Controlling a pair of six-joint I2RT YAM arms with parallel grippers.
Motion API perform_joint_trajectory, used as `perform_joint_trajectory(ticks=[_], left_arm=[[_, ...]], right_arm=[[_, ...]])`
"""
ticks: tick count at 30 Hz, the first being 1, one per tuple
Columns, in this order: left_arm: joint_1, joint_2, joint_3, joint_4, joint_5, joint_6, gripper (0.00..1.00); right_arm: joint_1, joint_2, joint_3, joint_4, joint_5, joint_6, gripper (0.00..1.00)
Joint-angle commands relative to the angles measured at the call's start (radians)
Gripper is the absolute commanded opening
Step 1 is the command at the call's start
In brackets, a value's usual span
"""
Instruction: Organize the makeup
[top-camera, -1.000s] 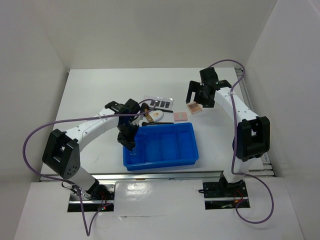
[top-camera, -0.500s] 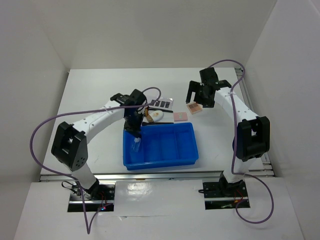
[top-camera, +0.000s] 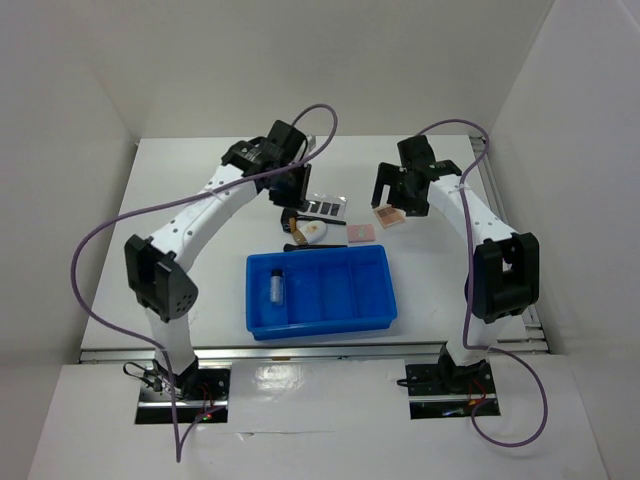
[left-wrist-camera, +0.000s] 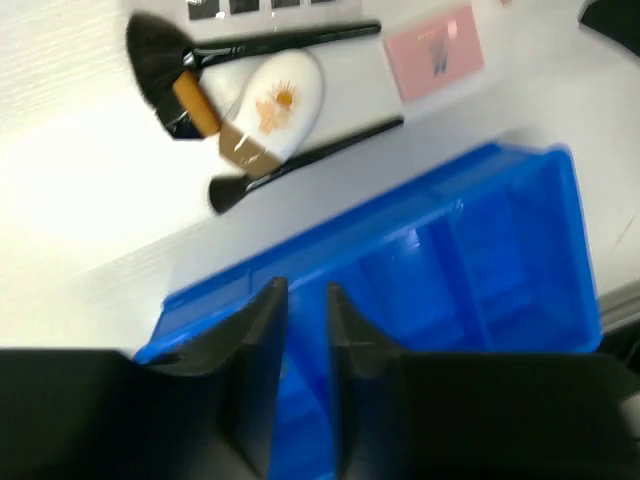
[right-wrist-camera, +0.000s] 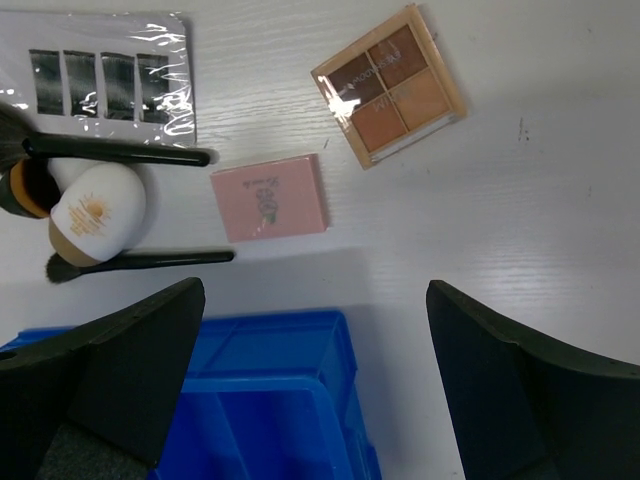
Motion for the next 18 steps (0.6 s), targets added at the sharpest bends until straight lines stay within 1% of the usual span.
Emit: perform_joint_trajectory(ticks=[1,3,4,5,6,9,11,18], left_arm=[[-0.004,0.147,0.098,0.038,-0.017,0.046,0.40],[-0.004,0.197,0.134,0.049,-0.017,0.064,0.57],[-0.004,0.220,0.157,0.061,-0.017,0.077,0.62],[-0.004,0.263,0.169,0.061,-0.004,0.077,0.70],[-0.004,0.282,0.169,0.072,-0.004,0.089,0.74],[-0.004,0.329,0.179,0.096,0.009,0.109,0.80],[-0.004,0.348,0.179,0.112,0.009,0.118,0.82],[-0.004,0.440,0.188,0.135,-0.001,0.162,0.82]], right_arm=[[0.010,0.000,0.028,-0.044,0.057,0.029,1.00],[0.010,-0.024,0.028,-0.044,0.111,0.044,1.00],[0.010,-0.037,0.007,-0.044,0.123,0.054,1.00],[0.001,-0.069,-0.006,-0.044,0.132,0.064,1.00],[0.001,-0.087,-0.020,-0.032,0.143,0.074,1.00],[-0.008,-0.153,-0.070,-0.006,0.143,0.074,1.00],[-0.017,-0.175,-0.090,0.006,0.152,0.074,1.00],[-0.036,-0.166,-0.081,-0.023,0.171,0.064,1.00]])
